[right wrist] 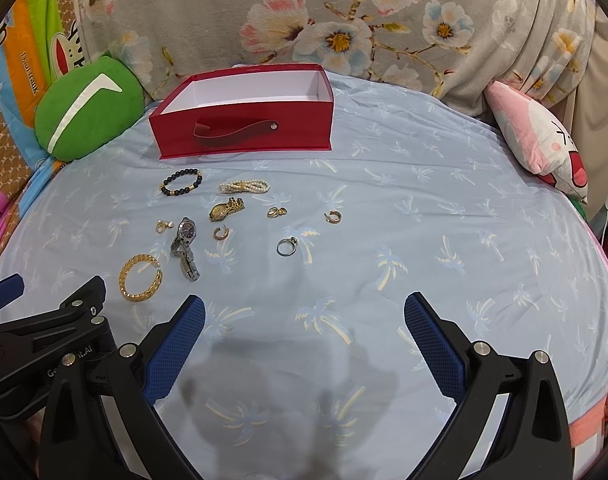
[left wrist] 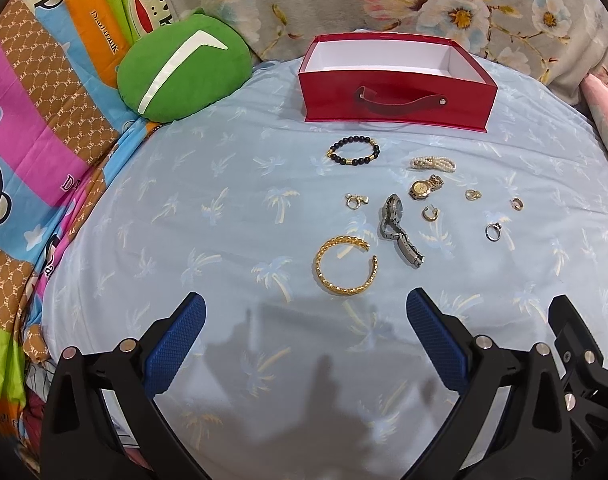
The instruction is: Organize jewelry
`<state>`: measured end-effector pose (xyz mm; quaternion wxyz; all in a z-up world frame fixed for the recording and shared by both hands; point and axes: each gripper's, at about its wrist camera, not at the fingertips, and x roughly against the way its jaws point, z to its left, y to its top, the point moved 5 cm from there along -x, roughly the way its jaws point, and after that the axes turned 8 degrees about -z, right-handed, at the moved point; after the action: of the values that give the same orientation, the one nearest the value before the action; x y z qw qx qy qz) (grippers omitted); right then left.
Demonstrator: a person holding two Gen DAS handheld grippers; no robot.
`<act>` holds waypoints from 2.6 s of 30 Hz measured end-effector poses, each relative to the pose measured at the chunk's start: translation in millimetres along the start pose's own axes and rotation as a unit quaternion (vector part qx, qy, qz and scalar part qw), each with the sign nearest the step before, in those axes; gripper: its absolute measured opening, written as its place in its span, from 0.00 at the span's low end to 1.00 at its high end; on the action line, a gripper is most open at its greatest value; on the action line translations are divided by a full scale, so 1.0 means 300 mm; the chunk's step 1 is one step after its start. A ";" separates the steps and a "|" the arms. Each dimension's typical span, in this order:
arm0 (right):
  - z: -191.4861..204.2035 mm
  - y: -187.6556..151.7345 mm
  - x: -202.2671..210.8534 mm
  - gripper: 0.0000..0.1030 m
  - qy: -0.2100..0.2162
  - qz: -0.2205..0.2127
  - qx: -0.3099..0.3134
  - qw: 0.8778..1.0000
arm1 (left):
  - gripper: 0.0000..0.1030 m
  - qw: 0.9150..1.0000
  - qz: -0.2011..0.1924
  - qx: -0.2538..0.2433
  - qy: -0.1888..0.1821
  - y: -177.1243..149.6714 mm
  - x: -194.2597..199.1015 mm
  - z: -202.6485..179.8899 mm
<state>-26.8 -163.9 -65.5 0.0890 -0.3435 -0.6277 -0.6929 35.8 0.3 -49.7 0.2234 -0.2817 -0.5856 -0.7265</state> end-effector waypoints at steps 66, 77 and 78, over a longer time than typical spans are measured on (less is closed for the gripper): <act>0.041 0.078 -0.175 0.95 0.047 0.008 0.014 0.999 | 0.95 0.998 0.037 0.029 -0.038 0.006 -0.163 0.015; 0.000 0.082 -0.293 0.89 0.044 0.024 0.003 0.999 | 0.95 0.997 0.046 0.041 -0.052 0.010 -0.259 0.045; -0.007 0.077 -0.302 0.89 0.038 0.026 0.005 0.999 | 0.95 0.997 0.046 0.043 -0.053 0.014 -0.264 0.045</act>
<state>53.0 -198.3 -99.9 0.1323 -0.3323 -0.6180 -0.7001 99.2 12.1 -97.6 0.2367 -0.3367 -0.6139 -0.6735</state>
